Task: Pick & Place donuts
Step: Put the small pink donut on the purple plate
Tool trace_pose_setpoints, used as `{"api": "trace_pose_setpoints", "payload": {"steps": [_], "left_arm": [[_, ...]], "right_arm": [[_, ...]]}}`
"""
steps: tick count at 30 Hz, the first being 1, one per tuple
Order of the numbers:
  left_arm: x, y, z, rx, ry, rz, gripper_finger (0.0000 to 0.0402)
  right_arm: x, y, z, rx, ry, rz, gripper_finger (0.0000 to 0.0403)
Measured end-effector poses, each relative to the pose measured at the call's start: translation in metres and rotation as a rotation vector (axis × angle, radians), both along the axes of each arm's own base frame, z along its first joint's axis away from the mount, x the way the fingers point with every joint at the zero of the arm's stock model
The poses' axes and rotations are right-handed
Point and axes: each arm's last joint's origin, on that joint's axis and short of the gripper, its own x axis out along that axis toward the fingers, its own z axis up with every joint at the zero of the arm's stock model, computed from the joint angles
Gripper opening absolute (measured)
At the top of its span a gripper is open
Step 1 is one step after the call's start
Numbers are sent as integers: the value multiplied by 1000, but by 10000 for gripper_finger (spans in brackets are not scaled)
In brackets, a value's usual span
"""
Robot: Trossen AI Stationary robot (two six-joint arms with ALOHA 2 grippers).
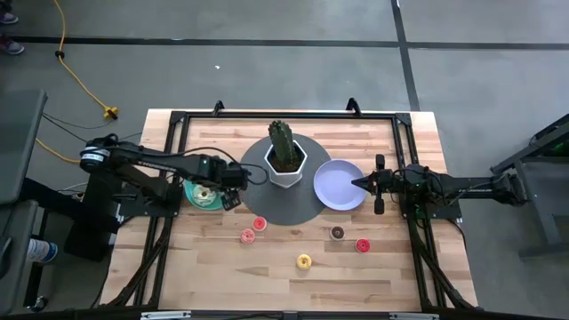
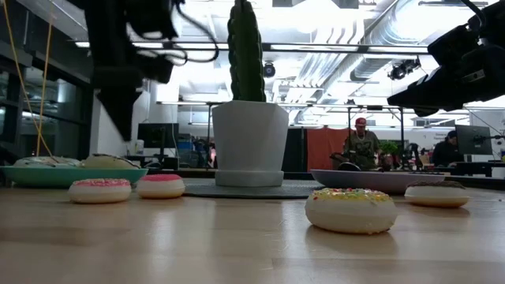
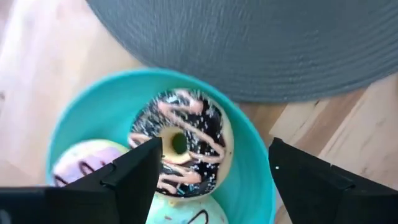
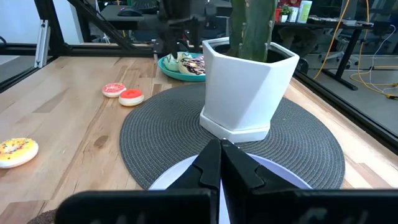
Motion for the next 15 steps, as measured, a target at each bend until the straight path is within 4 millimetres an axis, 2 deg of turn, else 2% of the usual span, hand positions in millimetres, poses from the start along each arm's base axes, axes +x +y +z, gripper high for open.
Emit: {"api": "trace_pose_setpoints", "payload": {"steps": [7, 10, 15], "left_arm": [[11, -13, 55, 43, -179, -111, 286], [14, -27, 80, 93, -274, -160, 286], [18, -61, 111, 133, -450, -250, 286]], "right_arm": [[0, 0, 0, 0, 0, 0, 0], [0, 0, 0, 0, -2, 0, 0], [0, 0, 0, 0, -4, 0, 0]]}}
